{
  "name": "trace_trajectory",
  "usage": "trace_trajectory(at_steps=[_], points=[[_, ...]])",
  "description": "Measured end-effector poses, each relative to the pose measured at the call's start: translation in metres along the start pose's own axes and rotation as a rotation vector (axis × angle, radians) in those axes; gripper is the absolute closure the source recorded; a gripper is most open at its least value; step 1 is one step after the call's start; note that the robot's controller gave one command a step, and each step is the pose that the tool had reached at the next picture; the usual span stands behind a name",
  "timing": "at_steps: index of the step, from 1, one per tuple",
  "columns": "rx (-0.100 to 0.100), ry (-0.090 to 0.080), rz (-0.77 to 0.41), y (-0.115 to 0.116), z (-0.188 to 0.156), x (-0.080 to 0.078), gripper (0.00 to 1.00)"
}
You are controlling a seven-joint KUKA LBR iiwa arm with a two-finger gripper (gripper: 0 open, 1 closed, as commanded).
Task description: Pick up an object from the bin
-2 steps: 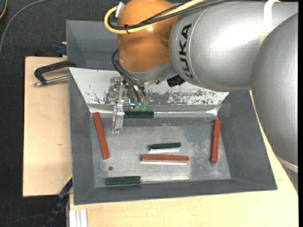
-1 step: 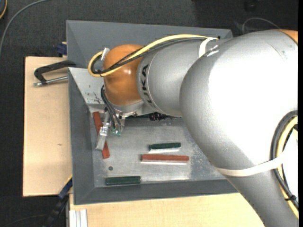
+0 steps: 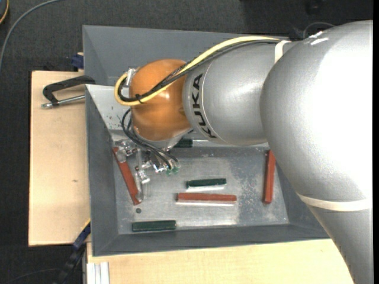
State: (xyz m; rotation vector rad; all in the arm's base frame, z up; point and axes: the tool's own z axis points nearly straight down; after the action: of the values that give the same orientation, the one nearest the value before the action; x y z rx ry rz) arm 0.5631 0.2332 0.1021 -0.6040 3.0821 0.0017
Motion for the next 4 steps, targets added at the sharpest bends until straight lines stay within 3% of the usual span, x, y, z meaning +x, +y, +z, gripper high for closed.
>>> trace_trajectory(at_steps=[1, 2, 3, 4], points=[[0.000, -0.002, -0.478, -0.001, 0.000, 0.005, 0.00], [0.003, -0.003, -0.998, -0.001, 0.031, -0.002, 0.00], [0.001, -0.002, -0.994, -0.001, 0.030, -0.003, 0.00], [-0.002, -0.003, -0.994, 0.001, 0.030, -0.003, 1.00]])
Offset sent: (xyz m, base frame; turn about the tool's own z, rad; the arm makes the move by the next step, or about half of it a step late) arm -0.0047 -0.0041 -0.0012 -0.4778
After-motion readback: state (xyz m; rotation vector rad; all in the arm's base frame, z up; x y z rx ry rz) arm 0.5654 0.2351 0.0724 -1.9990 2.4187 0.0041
